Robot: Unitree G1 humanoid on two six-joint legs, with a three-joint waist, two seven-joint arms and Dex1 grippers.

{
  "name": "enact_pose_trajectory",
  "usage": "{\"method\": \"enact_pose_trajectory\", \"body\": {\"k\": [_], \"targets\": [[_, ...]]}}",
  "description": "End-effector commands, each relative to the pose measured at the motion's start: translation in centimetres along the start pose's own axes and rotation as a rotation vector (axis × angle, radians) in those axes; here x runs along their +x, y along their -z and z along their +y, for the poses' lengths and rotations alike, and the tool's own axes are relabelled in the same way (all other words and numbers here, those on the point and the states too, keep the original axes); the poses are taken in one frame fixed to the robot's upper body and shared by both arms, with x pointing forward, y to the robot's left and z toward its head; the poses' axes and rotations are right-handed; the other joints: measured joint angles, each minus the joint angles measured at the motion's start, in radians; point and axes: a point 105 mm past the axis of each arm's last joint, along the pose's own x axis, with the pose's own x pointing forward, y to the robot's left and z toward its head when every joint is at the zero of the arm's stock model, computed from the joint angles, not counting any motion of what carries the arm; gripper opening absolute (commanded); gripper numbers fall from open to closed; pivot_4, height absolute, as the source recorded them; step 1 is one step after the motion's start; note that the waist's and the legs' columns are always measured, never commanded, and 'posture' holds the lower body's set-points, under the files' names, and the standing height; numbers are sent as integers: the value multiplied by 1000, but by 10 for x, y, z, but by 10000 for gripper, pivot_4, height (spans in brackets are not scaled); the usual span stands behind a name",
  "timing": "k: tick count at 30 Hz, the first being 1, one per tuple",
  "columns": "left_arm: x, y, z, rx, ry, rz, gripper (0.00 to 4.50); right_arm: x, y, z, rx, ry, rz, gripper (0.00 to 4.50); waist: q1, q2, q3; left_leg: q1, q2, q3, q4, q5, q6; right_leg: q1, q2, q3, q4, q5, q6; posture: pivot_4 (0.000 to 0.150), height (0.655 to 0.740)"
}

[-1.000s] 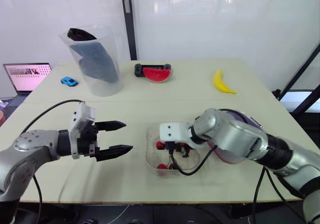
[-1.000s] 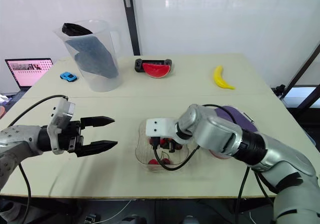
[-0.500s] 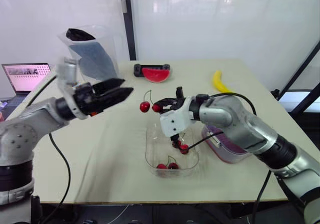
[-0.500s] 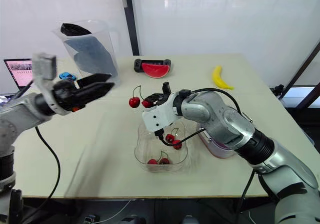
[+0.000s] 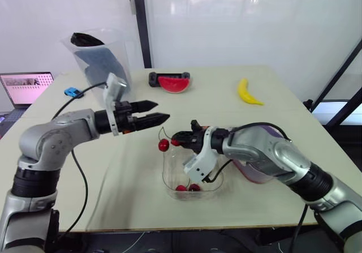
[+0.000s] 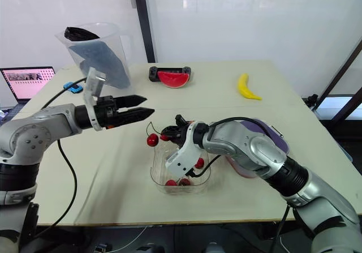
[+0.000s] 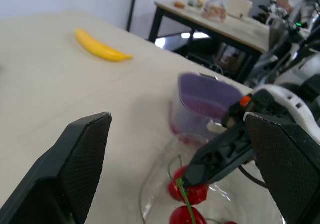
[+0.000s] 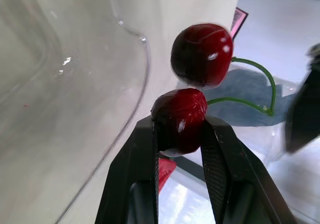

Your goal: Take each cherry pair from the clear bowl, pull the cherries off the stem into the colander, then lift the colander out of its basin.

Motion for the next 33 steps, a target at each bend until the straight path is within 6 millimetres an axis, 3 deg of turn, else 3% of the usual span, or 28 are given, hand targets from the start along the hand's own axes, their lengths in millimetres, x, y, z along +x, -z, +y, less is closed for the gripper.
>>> {"method": "enact_pose_trajectory", "body": {"k": [1,7,8,10,17,26,30,33], "targets": [[1,-3,-6,65,2,33,45000,-7,4,-16,-27,62,38,8577,1,0,0,0,0,0,0,0,0,0,0,0,0,0,0,1500,7400],[1,11,-1,78,-30,91,45000,-8,6,-16,-7,57,54,8577,1,0,0,0,0,0,0,0,0,0,0,0,0,0,0,1500,7400],[2,11,-1,76,-25,85,42415,-8,6,-16,-6,57,54,8401,1,0,0,0,0,0,0,0,0,0,0,0,0,0,0,1500,7400],[6,9,-5,75,-3,64,35881,-8,5,-16,-4,56,53,8341,2,0,0,0,0,0,0,0,0,0,0,0,0,0,0,1500,7400],[11,9,-9,75,16,55,784,-8,4,-16,0,50,45,8341,1,0,0,0,0,0,0,0,0,0,0,0,0,0,0,1500,7400],[12,11,-8,76,15,62,784,-11,2,-6,81,8,28,8341,2,0,0,0,0,0,0,0,0,1,0,0,0,0,0,1500,7400],[13,11,-5,77,13,63,0,-15,3,-7,79,6,26,24705,2,0,0,0,0,0,0,0,0,1,0,0,0,0,0,1500,7400],[14,11,-3,80,17,67,0,-19,8,-11,77,16,39,41107,2,0,0,0,0,0,0,0,0,1,0,0,0,0,0,1500,7400]]}}
